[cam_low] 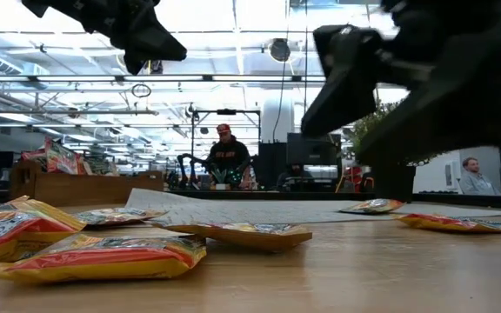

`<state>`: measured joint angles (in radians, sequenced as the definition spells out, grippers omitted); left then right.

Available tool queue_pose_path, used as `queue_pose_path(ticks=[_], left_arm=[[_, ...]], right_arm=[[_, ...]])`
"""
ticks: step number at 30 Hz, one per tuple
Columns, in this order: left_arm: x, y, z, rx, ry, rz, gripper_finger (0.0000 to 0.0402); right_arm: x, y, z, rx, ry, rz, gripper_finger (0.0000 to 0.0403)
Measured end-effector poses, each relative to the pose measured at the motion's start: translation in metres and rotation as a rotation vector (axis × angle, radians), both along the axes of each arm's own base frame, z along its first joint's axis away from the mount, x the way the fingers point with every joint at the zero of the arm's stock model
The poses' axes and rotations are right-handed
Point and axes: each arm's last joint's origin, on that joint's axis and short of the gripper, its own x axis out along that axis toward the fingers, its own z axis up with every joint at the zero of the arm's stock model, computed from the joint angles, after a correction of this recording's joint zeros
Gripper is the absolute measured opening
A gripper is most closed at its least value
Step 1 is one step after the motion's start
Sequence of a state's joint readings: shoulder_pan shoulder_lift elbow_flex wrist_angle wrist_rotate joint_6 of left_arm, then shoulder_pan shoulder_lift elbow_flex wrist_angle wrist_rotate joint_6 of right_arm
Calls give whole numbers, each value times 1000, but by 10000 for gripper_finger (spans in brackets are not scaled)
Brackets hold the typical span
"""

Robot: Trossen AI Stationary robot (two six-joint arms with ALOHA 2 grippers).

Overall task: Pick & Place Tea
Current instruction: Put the brown tea bag into the middle section of the wooden organizer

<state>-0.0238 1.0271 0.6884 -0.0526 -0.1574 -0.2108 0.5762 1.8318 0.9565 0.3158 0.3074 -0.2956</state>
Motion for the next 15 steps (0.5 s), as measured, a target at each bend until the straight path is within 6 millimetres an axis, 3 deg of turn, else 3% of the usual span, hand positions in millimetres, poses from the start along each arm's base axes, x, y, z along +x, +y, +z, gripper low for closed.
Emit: queue_pose_path(ticks=[4,8,15], left_arm=[[0,0,0,-21,-6,9,31],[0,0,0,-31,-7,13,31],[0,0,0,-31,-8,13,31]], right_arm=[[-6,12,-6,-12,-2,30,196],[-7,18,-26,-60,30,38,196],[16,24,-38,-123,35,54,196]])
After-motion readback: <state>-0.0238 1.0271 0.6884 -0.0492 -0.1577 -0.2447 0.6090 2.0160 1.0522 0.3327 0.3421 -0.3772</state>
